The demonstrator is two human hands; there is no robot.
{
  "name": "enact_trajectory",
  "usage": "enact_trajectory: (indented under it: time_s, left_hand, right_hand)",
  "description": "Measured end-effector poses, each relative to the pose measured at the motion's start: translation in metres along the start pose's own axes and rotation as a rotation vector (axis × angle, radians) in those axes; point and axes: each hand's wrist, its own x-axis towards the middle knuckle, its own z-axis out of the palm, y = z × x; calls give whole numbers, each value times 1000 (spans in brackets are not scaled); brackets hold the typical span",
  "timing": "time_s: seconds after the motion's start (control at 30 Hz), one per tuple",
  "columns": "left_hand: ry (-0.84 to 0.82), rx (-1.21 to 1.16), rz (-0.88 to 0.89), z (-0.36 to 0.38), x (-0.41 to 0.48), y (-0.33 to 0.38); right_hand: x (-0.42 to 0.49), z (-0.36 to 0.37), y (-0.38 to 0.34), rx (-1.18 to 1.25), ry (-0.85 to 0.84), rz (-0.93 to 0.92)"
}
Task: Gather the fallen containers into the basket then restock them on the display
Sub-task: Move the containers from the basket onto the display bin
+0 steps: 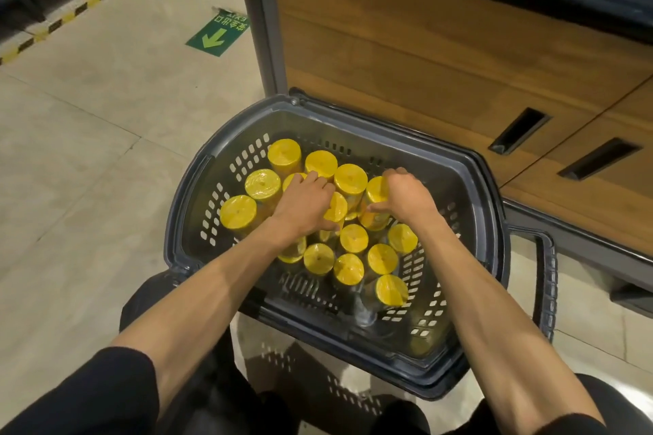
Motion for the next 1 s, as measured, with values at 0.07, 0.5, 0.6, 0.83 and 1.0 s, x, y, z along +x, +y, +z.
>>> enact_trajectory:
  time_s: [0.07,0.5,0.6,0.83,1.0]
  left_hand:
    - [6,-28,-14,-4,-3,0]
    - [19,-393,-59,-246,-83,4]
    - [19,-485,-63,-306,-112,4]
    - [190,-681,-179,-460,-172,29]
    - [343,-772,-286,-544,-197,48]
  right_hand:
    - [-4,-5,0,10,-4,2]
    - [-150,-245,-44,16,38,95]
    - [-189,-305,-57,24,80,106]
    - [-273,-433,-71,175,98,118]
    - [-316,-501,-72,245,179,41]
